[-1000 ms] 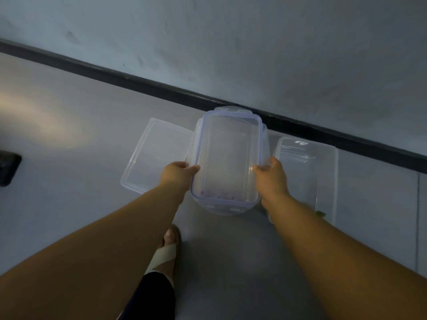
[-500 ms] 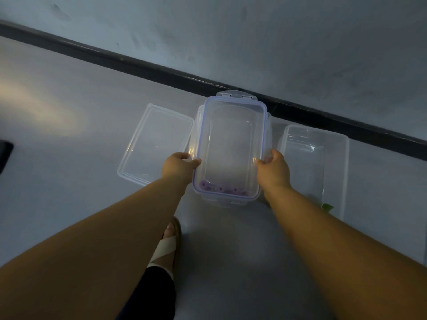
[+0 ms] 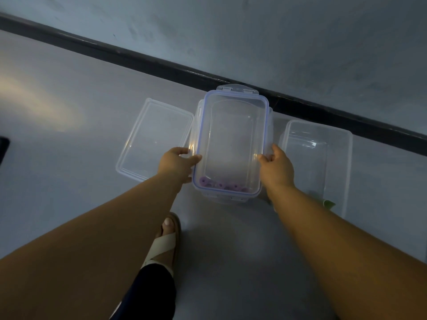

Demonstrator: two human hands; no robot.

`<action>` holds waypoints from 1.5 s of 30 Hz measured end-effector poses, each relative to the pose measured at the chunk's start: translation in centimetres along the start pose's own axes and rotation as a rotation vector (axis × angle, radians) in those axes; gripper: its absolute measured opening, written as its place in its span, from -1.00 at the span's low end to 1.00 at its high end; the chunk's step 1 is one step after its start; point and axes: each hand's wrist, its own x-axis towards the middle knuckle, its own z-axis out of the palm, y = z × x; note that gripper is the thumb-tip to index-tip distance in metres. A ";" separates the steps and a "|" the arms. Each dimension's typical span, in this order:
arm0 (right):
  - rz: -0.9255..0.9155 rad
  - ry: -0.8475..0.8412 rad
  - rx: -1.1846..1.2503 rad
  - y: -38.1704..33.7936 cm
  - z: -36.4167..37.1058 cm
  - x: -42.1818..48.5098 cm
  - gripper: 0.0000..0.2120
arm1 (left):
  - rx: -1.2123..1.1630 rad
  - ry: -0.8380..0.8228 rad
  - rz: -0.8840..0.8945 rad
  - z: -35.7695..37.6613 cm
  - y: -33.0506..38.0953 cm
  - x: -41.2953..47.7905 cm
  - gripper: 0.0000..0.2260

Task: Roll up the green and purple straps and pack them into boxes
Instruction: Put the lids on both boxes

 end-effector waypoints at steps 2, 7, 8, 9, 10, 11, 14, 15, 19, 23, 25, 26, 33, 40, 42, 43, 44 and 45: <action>0.007 -0.019 -0.004 0.0 0.1 0.0 -0.50 | -0.013 -0.007 -0.005 0.0 0.1 0.2 -0.65; 0.017 -0.077 -0.031 -0.2 0.2 0.2 -0.53 | -0.017 -0.004 -0.006 -0.2 -0.1 0.6 -0.65; 0.020 -0.084 -0.040 -0.2 0.2 0.2 -0.54 | -0.013 -0.003 -0.003 -0.2 -0.2 0.7 -0.65; 0.022 -0.085 -0.047 -0.2 0.2 0.3 -0.54 | -0.004 -0.001 0.002 -0.2 -0.2 0.9 -0.64; 0.021 -0.080 -0.056 -0.3 0.2 0.3 -0.54 | 0.007 0.005 0.008 -0.1 -0.2 1.0 -0.63; 0.018 -0.070 -0.069 -0.3 0.3 0.3 -0.54 | 0.024 0.015 0.018 -0.1 -0.2 1.1 -0.60; -0.003 -0.028 -0.142 -0.7 0.5 0.3 -0.55 | 0.103 0.050 0.039 -0.1 -0.1 1.1 -0.54; -0.010 -0.014 -0.163 -0.8 0.5 0.3 -0.56 | 0.099 0.053 0.040 0.0 -0.1 1.1 -0.54; -0.013 -0.007 -0.181 -1.1 0.6 0.3 -0.58 | 0.050 0.020 0.017 0.1 -0.1 1.2 -0.62; -0.005 -0.032 -0.118 -0.9 0.6 0.0 -0.53 | 0.061 0.010 0.025 -0.1 -0.1 1.3 -0.66; 0.001 -0.031 -0.090 -0.8 0.5 0.1 -0.52 | 0.084 0.001 0.031 -0.1 -0.1 1.4 -0.68; 0.004 -0.026 -0.080 -0.8 0.5 0.1 -0.52 | 0.089 -0.003 0.033 -0.1 -0.1 1.3 -0.68; 0.021 0.069 0.080 -0.9 0.6 0.2 -0.48 | -0.001 -0.023 0.041 0.1 -0.2 1.3 -0.64; -0.041 0.133 0.137 -0.5 0.7 -0.3 -0.47 | -0.078 -0.054 0.051 -0.3 -0.3 1.1 -0.68; -0.065 0.152 0.142 -0.4 0.7 -0.4 -0.47 | -0.094 -0.059 0.061 -0.3 -0.2 1.0 -0.69; -0.076 0.156 0.146 -0.5 0.7 -0.4 -0.47 | -0.095 -0.058 0.062 -0.3 -0.2 1.0 -0.69; -0.084 0.157 0.147 -0.6 0.6 -0.3 -0.47 | -0.091 -0.054 0.062 -0.3 -0.1 1.0 -0.68; -0.090 0.155 0.144 -0.6 0.6 -0.2 -0.47 | -0.086 -0.048 0.059 -0.2 -0.1 1.0 -0.68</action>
